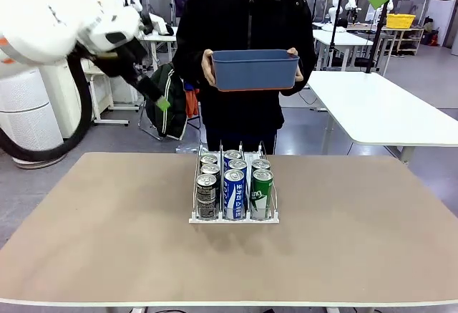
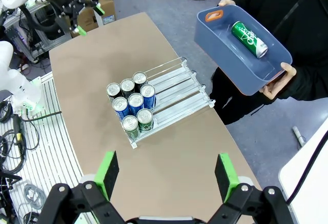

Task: Fill the beverage cans into the dispenser.
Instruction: Pick up the Sprite handed by the human.

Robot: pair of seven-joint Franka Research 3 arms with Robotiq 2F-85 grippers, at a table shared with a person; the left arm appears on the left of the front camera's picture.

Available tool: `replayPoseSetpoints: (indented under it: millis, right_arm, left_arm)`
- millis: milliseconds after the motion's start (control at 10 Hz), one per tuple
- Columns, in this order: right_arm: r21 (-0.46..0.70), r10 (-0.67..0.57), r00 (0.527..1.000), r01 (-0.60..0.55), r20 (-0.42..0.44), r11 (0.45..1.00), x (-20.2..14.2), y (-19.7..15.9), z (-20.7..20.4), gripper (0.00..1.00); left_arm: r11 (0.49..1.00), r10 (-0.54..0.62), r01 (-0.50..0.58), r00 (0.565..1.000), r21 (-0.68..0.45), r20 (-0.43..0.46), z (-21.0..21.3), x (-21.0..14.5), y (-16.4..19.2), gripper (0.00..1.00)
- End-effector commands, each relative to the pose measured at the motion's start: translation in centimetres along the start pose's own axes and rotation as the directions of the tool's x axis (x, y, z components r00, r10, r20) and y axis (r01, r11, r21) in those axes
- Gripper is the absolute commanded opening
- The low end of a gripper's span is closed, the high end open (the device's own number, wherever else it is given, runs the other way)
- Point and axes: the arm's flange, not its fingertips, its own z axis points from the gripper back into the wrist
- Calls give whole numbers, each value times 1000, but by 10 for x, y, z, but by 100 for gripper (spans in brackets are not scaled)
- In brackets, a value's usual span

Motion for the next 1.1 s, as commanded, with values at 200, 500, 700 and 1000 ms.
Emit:
replayPoseSetpoints:
  millis: [200,500,700,1000]
  right_arm:
    - [9,-2,1000,2,6,1000,0,0,-1,100]
    - [9,-2,1000,2,6,1000,0,0,-1,100]
    - [9,-2,1000,2,6,1000,0,0,-1,100]
    - [9,-2,1000,2,6,1000,0,0,-1,100]
  left_arm:
    - [996,-46,42,998,75,53,64,21,1,100]
    - [996,-56,50,995,72,79,73,28,-1,100]
    - [996,-56,50,995,72,79,73,28,-1,100]
    - [996,-56,50,995,72,79,73,28,-1,100]
